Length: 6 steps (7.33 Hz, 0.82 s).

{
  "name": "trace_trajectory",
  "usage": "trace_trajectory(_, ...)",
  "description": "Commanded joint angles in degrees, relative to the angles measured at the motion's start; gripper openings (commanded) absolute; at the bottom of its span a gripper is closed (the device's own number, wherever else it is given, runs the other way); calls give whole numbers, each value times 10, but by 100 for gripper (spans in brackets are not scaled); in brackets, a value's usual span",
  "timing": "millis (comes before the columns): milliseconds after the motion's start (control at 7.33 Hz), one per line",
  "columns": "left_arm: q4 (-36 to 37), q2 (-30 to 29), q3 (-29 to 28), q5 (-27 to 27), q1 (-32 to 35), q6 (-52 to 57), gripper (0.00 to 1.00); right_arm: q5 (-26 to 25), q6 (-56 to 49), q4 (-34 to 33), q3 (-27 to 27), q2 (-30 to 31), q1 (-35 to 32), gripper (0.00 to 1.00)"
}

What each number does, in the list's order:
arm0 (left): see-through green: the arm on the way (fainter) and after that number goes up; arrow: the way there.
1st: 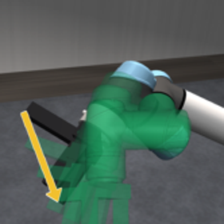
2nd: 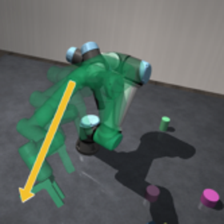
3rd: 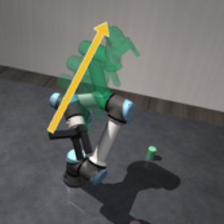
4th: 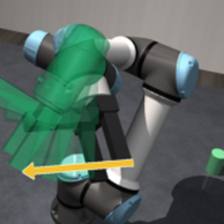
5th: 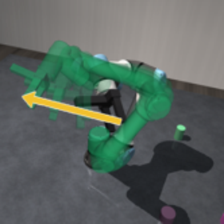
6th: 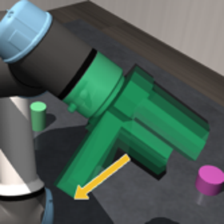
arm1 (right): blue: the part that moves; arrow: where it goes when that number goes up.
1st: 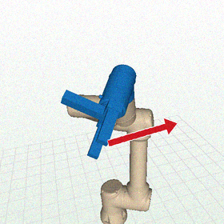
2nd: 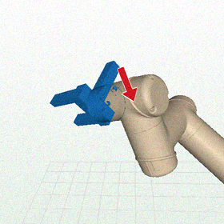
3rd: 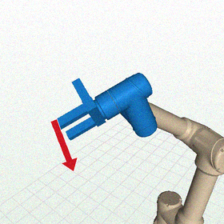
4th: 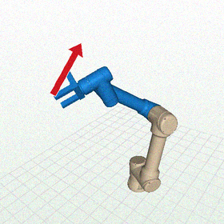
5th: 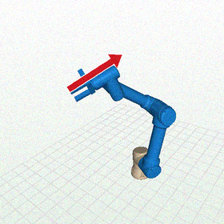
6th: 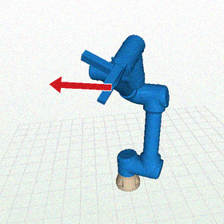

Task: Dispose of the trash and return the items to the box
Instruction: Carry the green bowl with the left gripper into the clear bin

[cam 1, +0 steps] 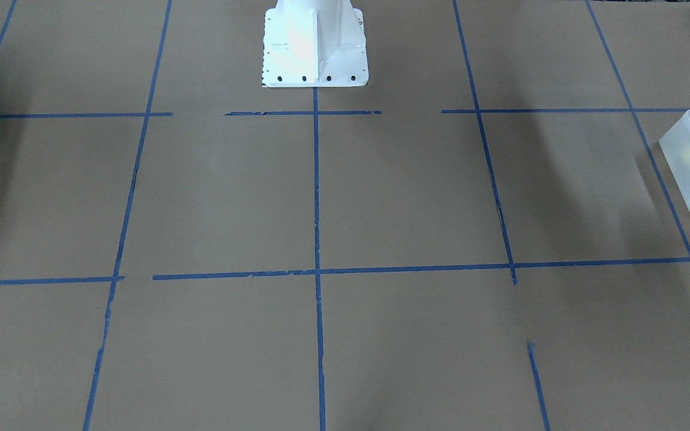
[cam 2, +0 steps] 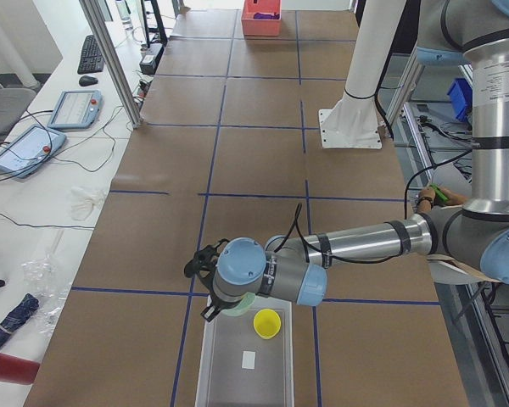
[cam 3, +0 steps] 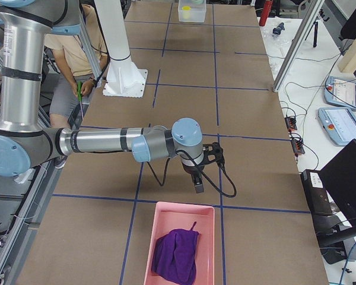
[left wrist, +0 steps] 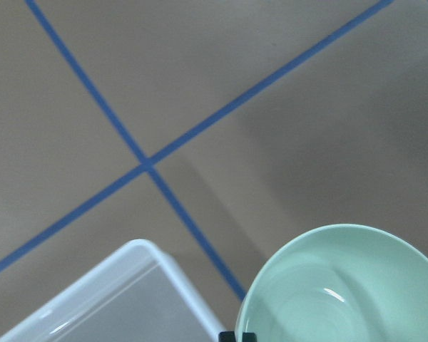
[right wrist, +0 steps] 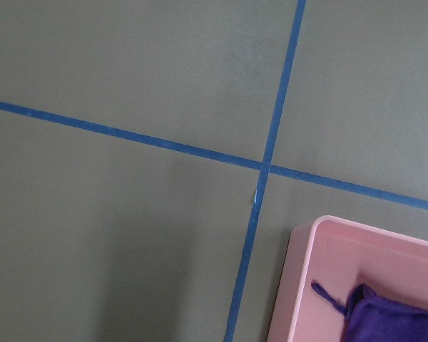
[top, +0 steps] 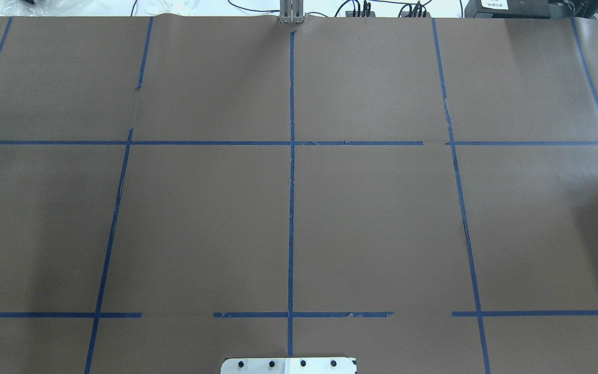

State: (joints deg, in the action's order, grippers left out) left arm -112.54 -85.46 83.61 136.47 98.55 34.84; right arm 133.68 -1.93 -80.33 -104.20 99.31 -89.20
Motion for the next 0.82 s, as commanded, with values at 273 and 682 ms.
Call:
trace_trajectory(273, -160, 23, -55, -10, -3, -142, 0, -1, 2, 0, 0, -1, 3, 100)
trace_trajectory(682, -277, 66, -93, -12, -50, -181, 0, -1, 1, 0, 0, -1, 4, 100)
